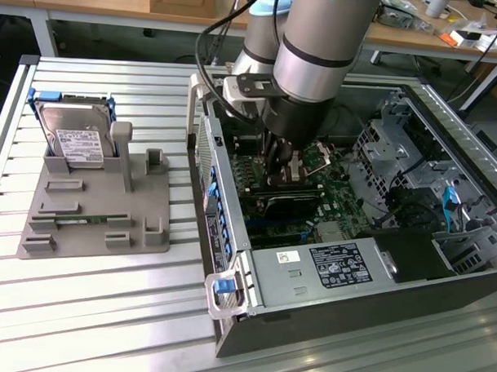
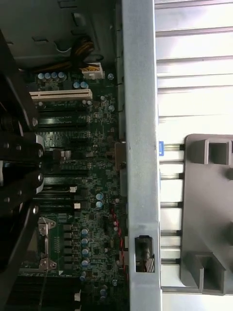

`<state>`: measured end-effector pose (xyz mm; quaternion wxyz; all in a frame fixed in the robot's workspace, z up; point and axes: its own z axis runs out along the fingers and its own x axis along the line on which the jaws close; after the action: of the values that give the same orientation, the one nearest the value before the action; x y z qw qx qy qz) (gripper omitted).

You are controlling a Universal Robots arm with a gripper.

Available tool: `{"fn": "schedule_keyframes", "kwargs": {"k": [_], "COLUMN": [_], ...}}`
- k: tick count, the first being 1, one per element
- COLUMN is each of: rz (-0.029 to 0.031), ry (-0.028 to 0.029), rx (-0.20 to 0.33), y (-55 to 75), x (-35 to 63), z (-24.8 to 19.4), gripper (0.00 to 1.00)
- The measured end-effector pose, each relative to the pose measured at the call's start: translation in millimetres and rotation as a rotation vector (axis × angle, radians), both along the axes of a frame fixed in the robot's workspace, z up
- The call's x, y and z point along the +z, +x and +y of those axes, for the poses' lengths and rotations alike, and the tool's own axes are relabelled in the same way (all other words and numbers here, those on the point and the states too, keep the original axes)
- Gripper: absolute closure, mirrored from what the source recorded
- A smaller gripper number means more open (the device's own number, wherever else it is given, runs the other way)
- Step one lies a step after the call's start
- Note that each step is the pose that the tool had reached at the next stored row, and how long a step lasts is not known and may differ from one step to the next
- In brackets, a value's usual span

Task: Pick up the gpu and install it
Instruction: 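Press down on the gpu until it lock into place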

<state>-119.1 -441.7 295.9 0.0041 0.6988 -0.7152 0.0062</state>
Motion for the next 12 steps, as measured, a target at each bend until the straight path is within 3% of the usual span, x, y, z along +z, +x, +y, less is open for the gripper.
{"fn": "schedule_keyframes", "kwargs": {"k": [4,7,11,12], "rz": [0.0004,0.0004,0.0011,0.0011], "ry": [-0.0002,-0.0003,-0.0001,-0.0003], "rx": [0.000,0.000,0.000,0.000], "y": [1.0,1.0,1.7,3.5], "x": [0.3,0.2,-18.9,-19.4], "z": [0.0,0.0,0.3,-0.6], "gripper": [0.89,0.64,0.64,0.64]}}
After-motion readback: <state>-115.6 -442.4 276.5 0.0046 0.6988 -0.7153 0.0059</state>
